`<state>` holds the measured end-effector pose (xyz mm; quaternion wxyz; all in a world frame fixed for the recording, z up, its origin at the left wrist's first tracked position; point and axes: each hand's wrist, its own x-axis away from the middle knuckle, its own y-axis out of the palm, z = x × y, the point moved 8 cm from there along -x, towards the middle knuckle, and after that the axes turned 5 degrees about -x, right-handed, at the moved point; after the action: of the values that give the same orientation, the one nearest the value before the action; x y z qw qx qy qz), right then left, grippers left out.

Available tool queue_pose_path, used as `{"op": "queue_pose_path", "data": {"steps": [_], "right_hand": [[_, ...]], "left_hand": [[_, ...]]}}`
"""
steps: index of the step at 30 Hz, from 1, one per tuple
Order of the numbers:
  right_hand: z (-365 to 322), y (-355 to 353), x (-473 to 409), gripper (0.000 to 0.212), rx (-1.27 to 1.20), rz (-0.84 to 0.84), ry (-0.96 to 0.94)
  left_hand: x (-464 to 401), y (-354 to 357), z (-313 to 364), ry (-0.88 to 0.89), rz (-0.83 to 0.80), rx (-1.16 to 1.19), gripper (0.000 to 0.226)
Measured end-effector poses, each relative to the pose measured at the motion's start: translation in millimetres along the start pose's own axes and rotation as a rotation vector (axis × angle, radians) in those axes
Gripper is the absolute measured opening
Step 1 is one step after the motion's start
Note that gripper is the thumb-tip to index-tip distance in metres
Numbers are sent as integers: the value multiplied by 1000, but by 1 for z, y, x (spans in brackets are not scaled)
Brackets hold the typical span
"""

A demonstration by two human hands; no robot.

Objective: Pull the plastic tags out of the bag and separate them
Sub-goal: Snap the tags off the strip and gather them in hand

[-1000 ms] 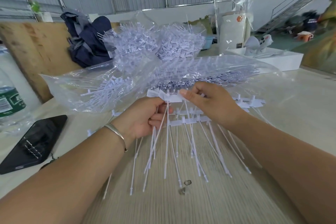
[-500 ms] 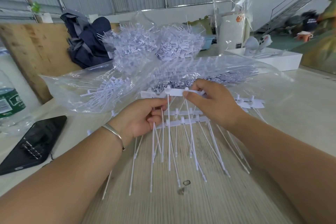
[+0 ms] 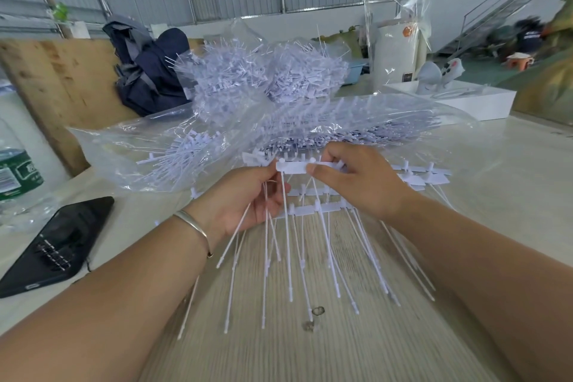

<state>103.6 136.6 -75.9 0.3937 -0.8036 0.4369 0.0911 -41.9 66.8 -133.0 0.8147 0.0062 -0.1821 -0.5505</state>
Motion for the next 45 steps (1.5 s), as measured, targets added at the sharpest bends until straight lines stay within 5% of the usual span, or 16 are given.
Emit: {"op": "queue_pose_path", "data": {"steps": [12,16,24,32,35,45], "right_hand": [[-6,-8,0,34,187,14,-52],[-12,-11,0,22,222,-3,-105],[-7,-16,-5,35,398,-4,-129],[11,-13,-5,31,71,-73,56],[13,-8,-5,41,37,-153,92],[-15,14,4,52,-197,-247,33]], "left_hand": [[8,-1,15,99,-19,-216,45],[9,2,13,101,-43,-279,34],[5,-6,10,56,25,-311,23],[9,-2,12,79,-6,-331,34],[10,1,8,67,-27,-316,20],[21,36,10,134,-260,-205,16]]}}
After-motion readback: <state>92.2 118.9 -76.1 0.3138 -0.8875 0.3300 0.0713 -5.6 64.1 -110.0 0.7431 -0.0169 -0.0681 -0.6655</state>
